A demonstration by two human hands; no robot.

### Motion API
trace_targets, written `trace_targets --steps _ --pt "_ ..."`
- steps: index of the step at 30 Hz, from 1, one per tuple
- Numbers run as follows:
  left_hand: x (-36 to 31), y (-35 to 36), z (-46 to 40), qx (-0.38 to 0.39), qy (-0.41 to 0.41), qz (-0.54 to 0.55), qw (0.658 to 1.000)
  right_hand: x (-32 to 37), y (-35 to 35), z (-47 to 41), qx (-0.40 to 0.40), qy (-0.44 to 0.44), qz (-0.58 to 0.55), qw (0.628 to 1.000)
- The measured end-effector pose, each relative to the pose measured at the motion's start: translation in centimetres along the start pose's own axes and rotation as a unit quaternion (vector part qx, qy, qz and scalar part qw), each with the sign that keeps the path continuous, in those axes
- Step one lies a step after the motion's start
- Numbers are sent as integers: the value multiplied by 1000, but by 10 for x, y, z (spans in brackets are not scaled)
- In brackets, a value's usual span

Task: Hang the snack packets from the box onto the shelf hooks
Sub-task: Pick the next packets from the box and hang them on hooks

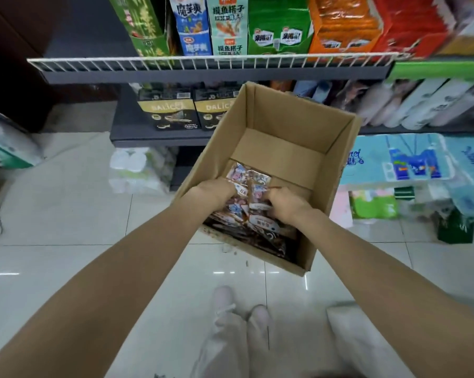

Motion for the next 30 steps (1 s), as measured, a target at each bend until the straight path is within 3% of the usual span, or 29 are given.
trace_targets --steps 4,7,21,26,30 --pt "2 -6 6 -9 2 66 998 -5 -15 11 -60 24 -2 998" --pt "3 -2 12 32 17 144 989 -7 -25 18 -87 42 -16 995" --pt "-18 -9 6 -20 75 -57 995 -9 -36 30 -109 50 -148 982" --pt "-18 -4 8 -38 81 -41 995 -11 -25 27 -87 78 -151 982" --pt "-1 -1 4 -40 25 64 997 -16 -25 24 -115 99 -135 979"
Point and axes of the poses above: each hand's wrist, its own z-axis away from the middle knuckle, its own y-axis out of the palm, x = y × z, the point moved 6 cm from there along -z, towards the middle knuckle, and after that the axes turned 13 degrees about y, right-handed, at the moved point
